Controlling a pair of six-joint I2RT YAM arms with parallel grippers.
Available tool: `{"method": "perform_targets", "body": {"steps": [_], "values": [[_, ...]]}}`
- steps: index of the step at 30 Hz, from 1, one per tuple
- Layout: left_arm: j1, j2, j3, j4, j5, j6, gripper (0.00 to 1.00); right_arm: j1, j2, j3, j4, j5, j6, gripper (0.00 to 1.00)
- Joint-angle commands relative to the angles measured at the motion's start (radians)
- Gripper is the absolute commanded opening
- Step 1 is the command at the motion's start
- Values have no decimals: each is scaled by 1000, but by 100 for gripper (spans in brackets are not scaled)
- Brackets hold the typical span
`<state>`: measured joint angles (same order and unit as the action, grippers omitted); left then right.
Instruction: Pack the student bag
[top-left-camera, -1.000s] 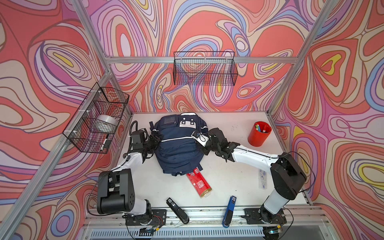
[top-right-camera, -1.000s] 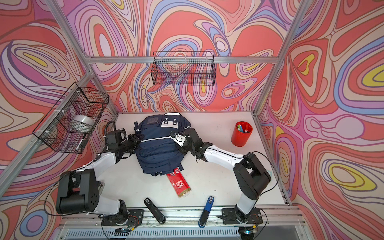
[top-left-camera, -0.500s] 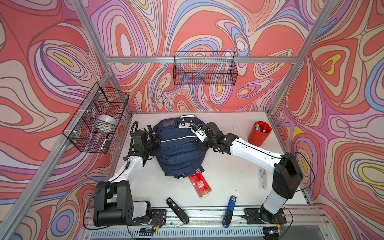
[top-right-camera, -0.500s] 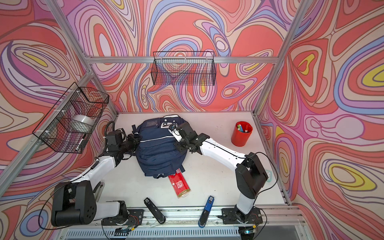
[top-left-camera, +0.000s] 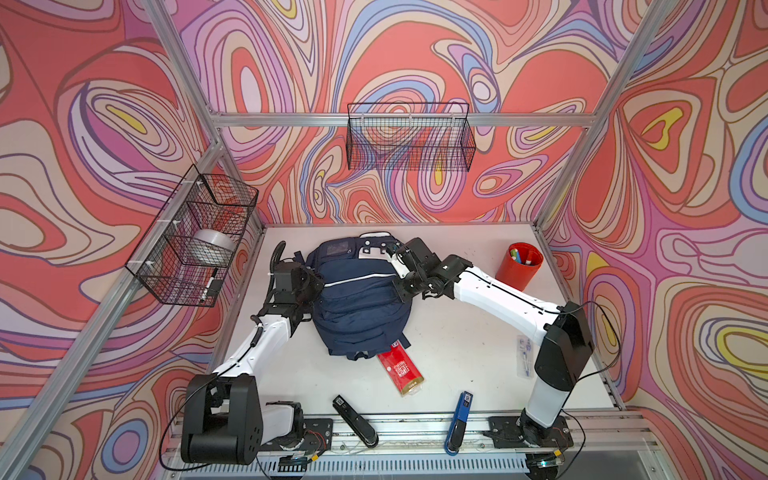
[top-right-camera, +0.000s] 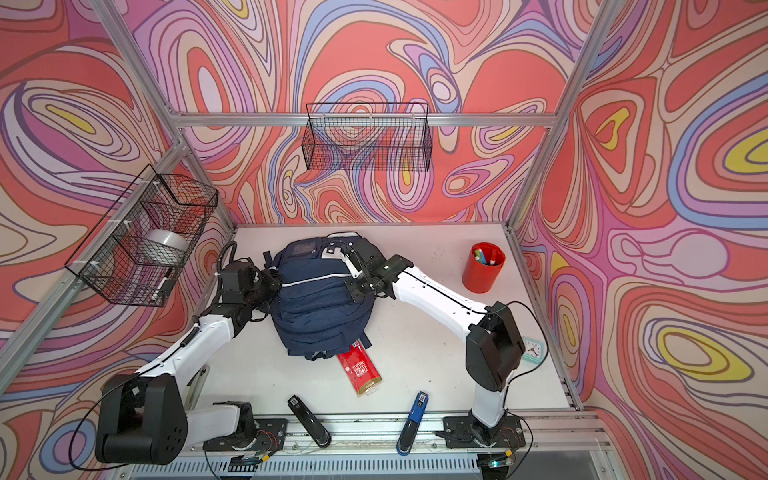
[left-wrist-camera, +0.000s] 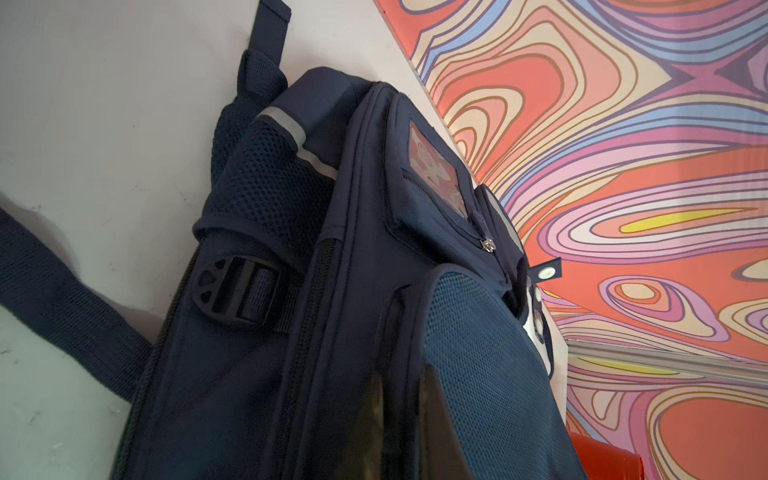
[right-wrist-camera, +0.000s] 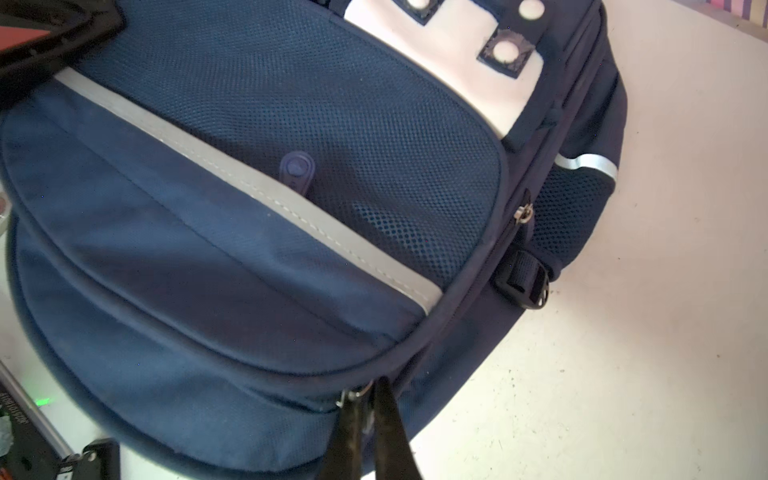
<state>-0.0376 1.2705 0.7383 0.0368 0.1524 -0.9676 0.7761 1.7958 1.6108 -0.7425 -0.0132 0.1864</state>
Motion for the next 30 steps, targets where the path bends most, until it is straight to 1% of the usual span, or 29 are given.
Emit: {"method": "perform_targets", "body": {"steps": [1,4,7,10,12,14,17,18,19,20,21,23,24,25,27,29,30], "values": [[-16,-17,40,1,-85,-3,0,71,-8,61,-69,-74,124,0],[-16,-3,42,12,-85,-9,0,111,7,120,-104,-51,149,0],[-15,3,41,44,-68,-28,0,99,47,124,-109,-6,146,0],[-15,-10,46,49,-56,-37,0,35,120,138,-127,-16,127,0],[-16,-25,46,46,-50,-37,0,3,154,150,-118,19,96,0],[-15,-47,37,55,-34,-31,0,-39,172,157,-104,24,64,0],[-26,-84,25,41,7,-7,0,-107,178,144,-63,-14,-3,0],[-28,-96,19,40,27,13,7,-125,177,137,-47,-39,-37,0],[-28,-118,10,40,44,44,25,-134,171,128,-27,-44,-81,0],[-28,-144,1,34,51,85,42,-136,161,109,2,-14,-127,0],[-28,-170,-3,25,50,127,54,-137,155,92,21,8,-160,0],[-28,-221,11,-22,25,219,79,-147,154,81,48,-13,-233,0],[-28,-229,28,-37,27,266,83,-152,155,77,64,-26,-249,0],[-28,-223,66,-54,59,339,85,-162,158,74,83,-48,-265,0],[-31,-171,168,-127,134,461,85,-184,160,56,131,-110,-286,0],[-33,-66,268,-157,293,583,81,-204,164,42,174,-132,-310,0],[-41,-13,332,-201,323,630,81,-212,162,30,199,-141,-332,0]]}}
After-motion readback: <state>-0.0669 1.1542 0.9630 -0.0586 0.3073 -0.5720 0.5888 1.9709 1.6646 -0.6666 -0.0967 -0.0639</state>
